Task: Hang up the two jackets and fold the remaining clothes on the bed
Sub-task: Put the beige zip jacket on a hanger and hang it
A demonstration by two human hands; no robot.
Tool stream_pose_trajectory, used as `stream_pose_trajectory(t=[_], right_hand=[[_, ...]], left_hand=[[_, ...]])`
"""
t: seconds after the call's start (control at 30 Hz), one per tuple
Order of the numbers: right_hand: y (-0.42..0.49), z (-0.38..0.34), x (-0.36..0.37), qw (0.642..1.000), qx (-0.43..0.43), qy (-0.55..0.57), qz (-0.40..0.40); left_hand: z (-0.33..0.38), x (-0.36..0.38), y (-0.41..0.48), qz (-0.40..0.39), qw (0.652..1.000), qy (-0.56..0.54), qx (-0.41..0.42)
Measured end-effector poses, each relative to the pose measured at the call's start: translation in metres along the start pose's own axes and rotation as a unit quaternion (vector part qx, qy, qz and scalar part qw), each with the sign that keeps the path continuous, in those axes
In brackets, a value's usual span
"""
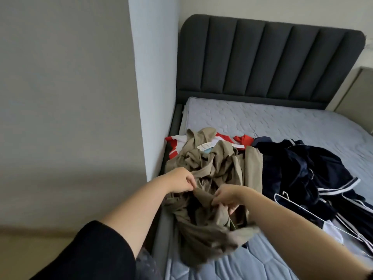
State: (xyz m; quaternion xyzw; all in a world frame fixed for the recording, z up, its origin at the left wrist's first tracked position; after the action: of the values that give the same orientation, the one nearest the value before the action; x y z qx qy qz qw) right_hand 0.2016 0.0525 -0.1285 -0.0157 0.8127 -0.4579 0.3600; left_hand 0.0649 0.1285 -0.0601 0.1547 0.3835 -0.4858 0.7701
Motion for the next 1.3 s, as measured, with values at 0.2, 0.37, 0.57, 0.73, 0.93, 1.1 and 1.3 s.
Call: stream_pose_trajectory(t=[0.2, 0.37, 0.57, 0.73, 0.93, 1.1, 1.3], right_hand=[[0.013, -0.015, -0.05, 0.905, -0.089, 0.074, 0.409], [0.043, -0.053, -0.018, 0.875, -0.169, -0.211, 0.402], [0.071, -0.028, -0.005, 0.855, -0.123, -0.347, 0.365], [0.054, 0.008, -0.019, 0.86, -0.107, -0.311, 0.39], [0.031, 0.048, -0.008, 0.88, 0.001, -0.345, 0.327], [0.016, 0.065, 0.036, 0.896, 0.098, -0.433, 0.034], [-0.012, -0.001, -0.004, 0.946, -0.036, -0.241, 0.216]], left_hand=[[-0.078, 0.003, 0.011, 0.161, 0.977, -0.06, -0.127], [-0.117, 0.049, 0.031, 0.13, 0.962, -0.186, -0.15], [-0.131, 0.079, 0.039, 0.083, 0.98, -0.134, -0.12], [-0.124, 0.067, 0.031, 0.141, 0.984, 0.007, -0.11], [-0.116, 0.036, -0.001, 0.353, 0.916, -0.111, -0.157], [-0.101, 0.048, -0.005, 0.264, 0.949, -0.146, -0.097], [-0.07, 0.096, -0.01, 0.005, 0.982, -0.178, -0.063]])
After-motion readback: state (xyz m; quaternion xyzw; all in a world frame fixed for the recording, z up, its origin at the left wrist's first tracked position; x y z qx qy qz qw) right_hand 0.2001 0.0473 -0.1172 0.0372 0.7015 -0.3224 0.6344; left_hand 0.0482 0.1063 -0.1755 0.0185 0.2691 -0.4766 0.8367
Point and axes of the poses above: each hand's wrist, its own y-axis towards the middle knuckle, its own x-axis out of the palm, z = x × y, the point moved 8 cm from there along y, towards the middle knuckle, and after that the axes turned 9 degrees about x, right-handed, at the moved point
